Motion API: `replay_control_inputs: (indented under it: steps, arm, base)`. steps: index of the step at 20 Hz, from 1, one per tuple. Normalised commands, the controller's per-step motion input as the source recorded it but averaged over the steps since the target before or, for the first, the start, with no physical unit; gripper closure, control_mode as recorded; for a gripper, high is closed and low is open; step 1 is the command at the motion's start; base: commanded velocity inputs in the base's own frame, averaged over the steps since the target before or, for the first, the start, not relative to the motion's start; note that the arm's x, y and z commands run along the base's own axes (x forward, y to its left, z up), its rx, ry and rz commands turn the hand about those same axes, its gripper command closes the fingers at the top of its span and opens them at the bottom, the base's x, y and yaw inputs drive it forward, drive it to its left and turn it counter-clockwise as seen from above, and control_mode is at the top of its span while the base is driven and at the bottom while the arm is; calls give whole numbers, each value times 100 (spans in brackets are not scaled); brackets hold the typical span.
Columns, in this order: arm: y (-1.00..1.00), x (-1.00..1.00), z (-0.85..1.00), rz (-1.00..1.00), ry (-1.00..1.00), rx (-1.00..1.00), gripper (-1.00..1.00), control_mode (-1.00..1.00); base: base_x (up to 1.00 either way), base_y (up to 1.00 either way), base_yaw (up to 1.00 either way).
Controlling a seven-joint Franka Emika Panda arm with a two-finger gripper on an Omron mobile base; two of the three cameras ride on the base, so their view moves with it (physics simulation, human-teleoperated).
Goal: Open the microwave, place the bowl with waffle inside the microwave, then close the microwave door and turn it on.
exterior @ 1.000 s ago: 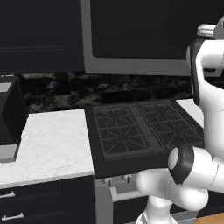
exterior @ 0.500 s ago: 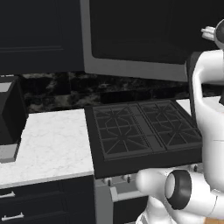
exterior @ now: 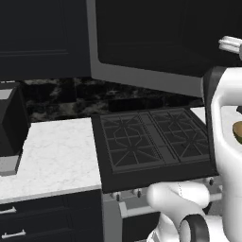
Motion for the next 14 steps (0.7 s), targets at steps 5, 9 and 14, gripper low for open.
replay_control_inputs:
  steps: [5,9,14]
  arm:
    - [58,-66,-1,6,0,-6,100,-100]
    - [63,-44,-3,0,7,-14,100,-100]
    - [57,-37,-4,0,5,-12,100,-100]
  base:
    - [0,0,0]
    - [0,0,0]
    - [0,0,0]
